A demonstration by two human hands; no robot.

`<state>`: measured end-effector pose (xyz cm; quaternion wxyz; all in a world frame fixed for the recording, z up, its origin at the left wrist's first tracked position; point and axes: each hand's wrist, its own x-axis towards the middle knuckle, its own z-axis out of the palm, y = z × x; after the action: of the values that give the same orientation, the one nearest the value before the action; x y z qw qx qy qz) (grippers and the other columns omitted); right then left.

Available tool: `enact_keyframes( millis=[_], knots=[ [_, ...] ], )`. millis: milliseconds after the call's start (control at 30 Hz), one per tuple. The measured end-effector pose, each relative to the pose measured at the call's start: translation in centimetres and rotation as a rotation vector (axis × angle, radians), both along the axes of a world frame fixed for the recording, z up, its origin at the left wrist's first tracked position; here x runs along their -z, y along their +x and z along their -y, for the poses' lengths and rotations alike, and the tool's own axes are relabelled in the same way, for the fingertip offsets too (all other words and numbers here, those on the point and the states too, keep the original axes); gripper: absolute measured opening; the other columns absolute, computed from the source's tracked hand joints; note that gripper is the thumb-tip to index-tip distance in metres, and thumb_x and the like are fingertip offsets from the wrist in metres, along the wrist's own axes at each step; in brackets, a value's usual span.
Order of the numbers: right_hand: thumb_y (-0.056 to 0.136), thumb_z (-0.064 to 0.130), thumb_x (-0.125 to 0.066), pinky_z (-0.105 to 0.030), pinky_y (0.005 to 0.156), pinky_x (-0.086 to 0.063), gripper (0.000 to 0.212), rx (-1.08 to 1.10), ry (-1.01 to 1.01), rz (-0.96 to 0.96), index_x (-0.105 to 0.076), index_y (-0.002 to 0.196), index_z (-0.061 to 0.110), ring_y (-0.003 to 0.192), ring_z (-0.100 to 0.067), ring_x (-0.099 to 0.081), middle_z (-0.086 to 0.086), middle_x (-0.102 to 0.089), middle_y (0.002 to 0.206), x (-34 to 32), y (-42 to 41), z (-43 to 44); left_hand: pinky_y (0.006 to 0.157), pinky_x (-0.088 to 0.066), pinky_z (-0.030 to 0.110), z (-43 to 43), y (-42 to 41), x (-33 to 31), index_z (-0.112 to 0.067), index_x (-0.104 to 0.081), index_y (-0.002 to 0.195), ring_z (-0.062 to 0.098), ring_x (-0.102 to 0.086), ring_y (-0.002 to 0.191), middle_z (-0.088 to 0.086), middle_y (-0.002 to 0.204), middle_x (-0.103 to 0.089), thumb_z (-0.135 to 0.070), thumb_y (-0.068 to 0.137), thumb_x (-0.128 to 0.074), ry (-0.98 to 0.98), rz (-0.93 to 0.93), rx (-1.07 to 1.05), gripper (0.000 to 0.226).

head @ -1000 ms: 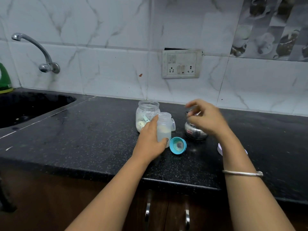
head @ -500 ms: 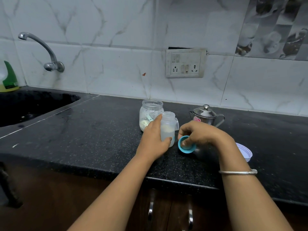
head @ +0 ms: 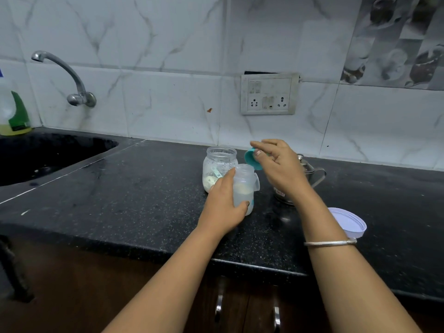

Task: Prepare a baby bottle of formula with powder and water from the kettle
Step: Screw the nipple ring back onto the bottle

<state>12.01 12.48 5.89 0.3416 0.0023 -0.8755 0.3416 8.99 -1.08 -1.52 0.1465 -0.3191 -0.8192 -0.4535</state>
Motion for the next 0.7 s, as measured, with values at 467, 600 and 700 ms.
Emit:
enact_keyframes(
  millis=[467,600,700],
  knots=[
    [0.072,-0.003,-0.074,-0.030,0.086,-0.053,0.065,-0.237,-0.411,-0.049,-0.049,0.126,0.023,0.096,-0.015,-0.062,-0.009,-0.063,0.109,2.2,-0.8,0.6,0.105,-0.038,0.037,-0.1,-0.3,0.2,-0.013,-0.022,0.146,0.022,-0.042,0.127,0.006,0.144,-0.038,-0.018,0.080,-0.065,0.010,0.017,0.000,0.079],
    [0.071,-0.001,-0.076,-0.030,0.086,-0.053,0.049,-0.260,-0.371,-0.022,-0.057,0.112,0.019,0.095,-0.014,-0.063,-0.004,-0.067,0.104,2.4,-1.1,0.8,0.097,-0.044,0.034,-0.1,-0.2,0.2,-0.018,-0.026,0.144,0.020,-0.048,0.118,0.004,0.135,-0.045,-0.017,0.079,-0.065,0.029,0.021,0.015,0.076],
    [0.070,0.003,-0.078,-0.030,0.084,-0.054,0.040,-0.249,-0.320,-0.045,-0.061,0.097,0.028,0.088,-0.009,-0.065,0.006,-0.068,0.094,2.6,-1.2,0.9,0.097,-0.046,0.038,-0.1,-0.3,0.3,-0.019,-0.024,0.144,0.021,-0.050,0.119,0.004,0.135,-0.047,-0.019,0.077,-0.064,0.037,0.048,0.030,0.078]
  ],
)
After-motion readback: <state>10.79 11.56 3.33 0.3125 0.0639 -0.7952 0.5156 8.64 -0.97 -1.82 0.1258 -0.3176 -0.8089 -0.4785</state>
